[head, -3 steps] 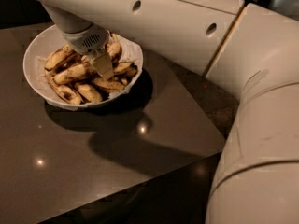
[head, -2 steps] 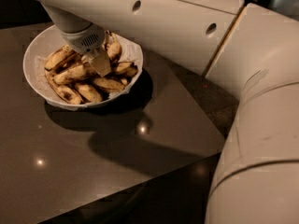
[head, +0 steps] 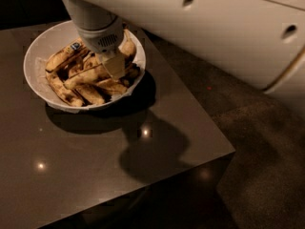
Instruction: Pick banana from white bowl
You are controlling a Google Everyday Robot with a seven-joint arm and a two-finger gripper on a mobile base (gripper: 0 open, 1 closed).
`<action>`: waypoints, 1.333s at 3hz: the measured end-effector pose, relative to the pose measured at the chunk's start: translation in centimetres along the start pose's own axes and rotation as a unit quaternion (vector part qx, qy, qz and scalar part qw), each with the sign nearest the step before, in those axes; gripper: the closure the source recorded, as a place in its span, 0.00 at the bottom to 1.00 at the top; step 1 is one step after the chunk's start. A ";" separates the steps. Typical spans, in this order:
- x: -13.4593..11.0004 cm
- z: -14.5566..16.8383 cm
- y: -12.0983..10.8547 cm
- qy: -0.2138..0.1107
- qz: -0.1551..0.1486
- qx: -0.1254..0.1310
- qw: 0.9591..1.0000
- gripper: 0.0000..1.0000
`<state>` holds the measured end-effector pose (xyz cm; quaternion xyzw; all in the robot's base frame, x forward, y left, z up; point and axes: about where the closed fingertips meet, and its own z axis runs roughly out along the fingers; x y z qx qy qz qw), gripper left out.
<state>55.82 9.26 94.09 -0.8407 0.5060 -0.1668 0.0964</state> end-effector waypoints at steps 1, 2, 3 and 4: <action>1.9 -3.0 3.7 -0.039 0.049 0.030 0.998 1.00; 3.2 -5.8 7.0 -0.079 0.084 0.061 0.991 1.00; 3.3 -8.7 10.8 -0.108 0.112 0.077 0.985 1.00; 2.7 -11.0 13.8 -0.131 0.134 0.086 0.978 1.00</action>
Offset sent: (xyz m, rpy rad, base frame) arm -0.1040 -0.0954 0.0548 0.3988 -0.0463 -0.1187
